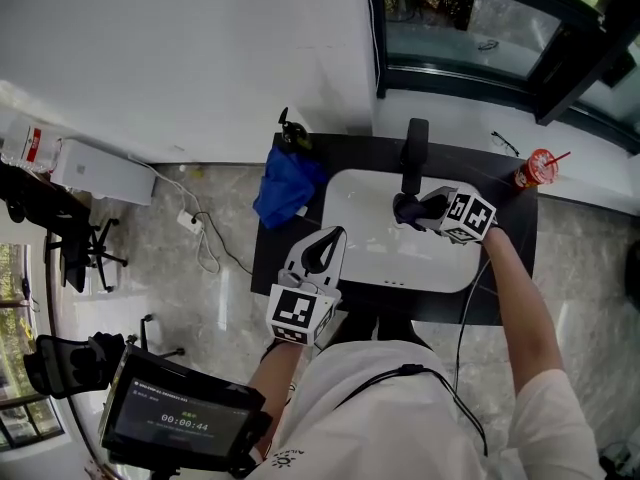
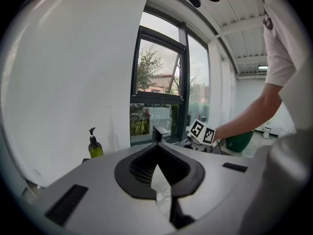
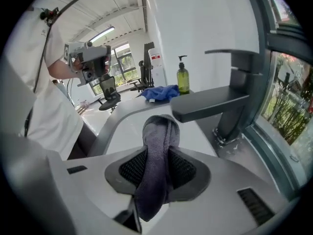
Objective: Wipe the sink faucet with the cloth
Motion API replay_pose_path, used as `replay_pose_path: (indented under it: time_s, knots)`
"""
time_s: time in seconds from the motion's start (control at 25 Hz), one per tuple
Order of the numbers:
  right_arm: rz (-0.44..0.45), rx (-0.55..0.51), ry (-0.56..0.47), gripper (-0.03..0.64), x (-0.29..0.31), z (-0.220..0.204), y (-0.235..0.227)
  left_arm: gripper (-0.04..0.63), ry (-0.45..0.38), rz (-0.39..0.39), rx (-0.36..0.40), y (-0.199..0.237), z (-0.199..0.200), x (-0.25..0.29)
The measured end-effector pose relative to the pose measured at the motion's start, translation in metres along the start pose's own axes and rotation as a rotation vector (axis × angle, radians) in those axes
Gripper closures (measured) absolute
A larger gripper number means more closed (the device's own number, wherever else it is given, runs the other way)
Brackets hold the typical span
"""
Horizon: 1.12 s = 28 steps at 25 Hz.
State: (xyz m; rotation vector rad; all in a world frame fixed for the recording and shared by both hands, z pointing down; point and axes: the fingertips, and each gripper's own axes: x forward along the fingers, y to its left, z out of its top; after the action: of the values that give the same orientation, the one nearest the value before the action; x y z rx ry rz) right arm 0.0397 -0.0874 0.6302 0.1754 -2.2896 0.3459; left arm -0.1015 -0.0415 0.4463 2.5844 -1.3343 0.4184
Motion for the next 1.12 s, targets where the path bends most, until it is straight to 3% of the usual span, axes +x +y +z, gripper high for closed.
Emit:
replay_pose_path:
  time_s: [0.12, 0.24, 0.4, 0.76, 0.96, 1.12]
  knots:
    - [0.072, 0.016, 0.040, 0.497, 0.008, -0.013, 0.023, 0.601, -0.002, -0.010, 0.000, 0.000, 0.000, 0.000]
    - [0.086, 0.030, 0.063, 0.497, 0.010, -0.025, 0.032, 0.601, -0.003, -0.022, 0.005, -0.001, 0.001, 0.002]
    - [0.014, 0.051, 0.048, 0.496, 0.001, -0.029, 0.013, 0.601, -0.004, -0.036, 0.008, -0.004, 0.002, 0.006]
    - [-0.228, 0.094, -0.007, 0.495, -0.035, -0.005, -0.079, 0.601, 0.006, -0.025, 0.008, -0.003, 0.003, 0.009]
    - [-0.257, 0.091, 0.025, 0.495, -0.032, 0.004, -0.100, 0.601, 0.010, -0.002, -0.001, 0.002, 0.001, 0.007]
    - [-0.237, 0.118, -0.063, 0.495, -0.025, 0.021, -0.100, 0.601, 0.016, 0.010, -0.003, 0.004, -0.001, 0.006]
